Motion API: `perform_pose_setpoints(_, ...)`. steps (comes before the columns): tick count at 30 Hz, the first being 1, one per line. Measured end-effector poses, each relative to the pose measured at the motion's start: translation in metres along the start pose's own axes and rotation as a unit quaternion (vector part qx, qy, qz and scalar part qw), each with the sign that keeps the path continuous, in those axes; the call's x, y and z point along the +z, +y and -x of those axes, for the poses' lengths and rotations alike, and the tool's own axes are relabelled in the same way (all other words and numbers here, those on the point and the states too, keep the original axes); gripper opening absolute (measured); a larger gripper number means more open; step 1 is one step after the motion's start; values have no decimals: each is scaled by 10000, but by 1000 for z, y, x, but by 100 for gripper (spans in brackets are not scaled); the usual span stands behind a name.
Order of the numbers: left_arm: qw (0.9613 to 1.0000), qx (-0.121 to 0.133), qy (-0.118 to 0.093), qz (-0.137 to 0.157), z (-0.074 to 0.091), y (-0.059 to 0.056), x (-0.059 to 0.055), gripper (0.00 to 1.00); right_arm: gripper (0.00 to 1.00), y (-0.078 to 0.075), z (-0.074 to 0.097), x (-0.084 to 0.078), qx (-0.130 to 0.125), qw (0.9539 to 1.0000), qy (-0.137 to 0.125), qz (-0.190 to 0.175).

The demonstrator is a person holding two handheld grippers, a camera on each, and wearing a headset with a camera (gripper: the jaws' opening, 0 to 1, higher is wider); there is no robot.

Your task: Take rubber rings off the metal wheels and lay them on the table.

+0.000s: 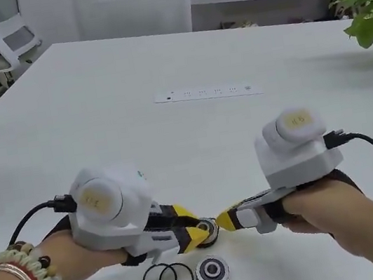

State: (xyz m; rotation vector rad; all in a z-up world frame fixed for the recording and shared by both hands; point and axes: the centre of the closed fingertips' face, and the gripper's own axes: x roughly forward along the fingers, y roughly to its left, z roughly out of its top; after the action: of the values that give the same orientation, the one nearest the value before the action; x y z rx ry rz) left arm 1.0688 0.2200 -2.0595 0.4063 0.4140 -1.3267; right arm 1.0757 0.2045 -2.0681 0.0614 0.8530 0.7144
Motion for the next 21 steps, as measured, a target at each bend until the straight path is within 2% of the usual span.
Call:
perform_pose_setpoints(11, 9999, -63, -6, -100, 1, -1, 0, 7, 0, 2, 1, 2, 116, 9997, -53, -187)
perform_pose_setpoints(18, 10000, -36, -41, -79, 0, 0, 0, 7, 0, 8, 1, 4, 18, 9999, 28, 127)
perform_pose_setpoints(21, 9999, -49, -26, -102, 0, -1, 0, 7, 0, 9, 2, 4, -48, 9992, 105, 378)
